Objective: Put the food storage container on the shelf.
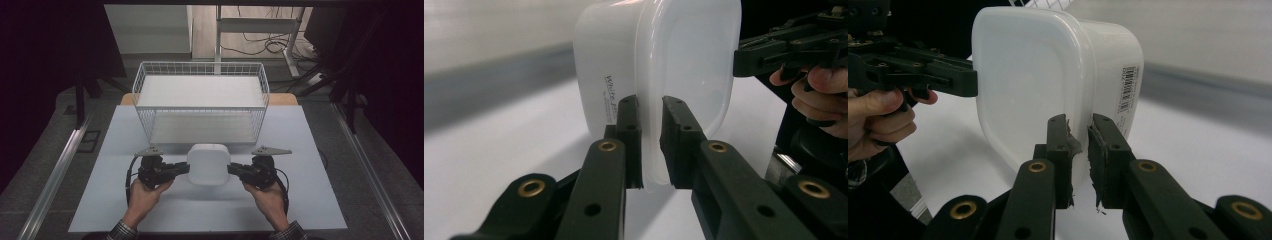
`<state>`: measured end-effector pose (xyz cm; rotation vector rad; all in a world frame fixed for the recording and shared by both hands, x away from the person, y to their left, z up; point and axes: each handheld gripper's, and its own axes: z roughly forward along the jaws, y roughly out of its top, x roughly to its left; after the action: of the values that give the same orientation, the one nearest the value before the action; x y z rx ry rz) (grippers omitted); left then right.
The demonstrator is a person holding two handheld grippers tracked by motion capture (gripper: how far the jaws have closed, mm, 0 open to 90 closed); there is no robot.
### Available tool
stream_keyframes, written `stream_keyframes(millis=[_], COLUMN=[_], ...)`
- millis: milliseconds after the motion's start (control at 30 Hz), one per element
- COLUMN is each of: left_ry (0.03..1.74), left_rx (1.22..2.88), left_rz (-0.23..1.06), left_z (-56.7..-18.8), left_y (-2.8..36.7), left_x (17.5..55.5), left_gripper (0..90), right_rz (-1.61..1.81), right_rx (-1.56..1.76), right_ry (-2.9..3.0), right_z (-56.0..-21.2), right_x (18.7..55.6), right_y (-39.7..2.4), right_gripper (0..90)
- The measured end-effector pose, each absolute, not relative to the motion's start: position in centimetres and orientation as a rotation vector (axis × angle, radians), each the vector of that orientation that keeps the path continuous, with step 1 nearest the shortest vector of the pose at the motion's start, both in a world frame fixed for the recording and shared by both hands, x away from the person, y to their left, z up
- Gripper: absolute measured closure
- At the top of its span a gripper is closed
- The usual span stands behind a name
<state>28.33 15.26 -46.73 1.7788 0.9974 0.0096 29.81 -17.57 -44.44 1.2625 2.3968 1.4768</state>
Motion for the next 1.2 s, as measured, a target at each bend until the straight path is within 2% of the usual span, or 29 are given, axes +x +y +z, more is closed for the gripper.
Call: stream_keyframes(millis=[767,1200], left_ry=[0.955,0.944], left_rx=[1.782,1.750], left_rz=[0.153,0.200], left_z=[-38.7,-34.2], left_y=[15.7,16.2], left_x=[31.8,34.2], left_gripper=[79.8,79.9], right_rz=[1.546,1.572], right_rx=[1.148,1.101], right_ry=[2.326,2.278], right_z=[-38.0,-33.1], right_x=[33.9,37.1], right_y=[-16.9,-16.1], right_gripper=[78.8,78.5])
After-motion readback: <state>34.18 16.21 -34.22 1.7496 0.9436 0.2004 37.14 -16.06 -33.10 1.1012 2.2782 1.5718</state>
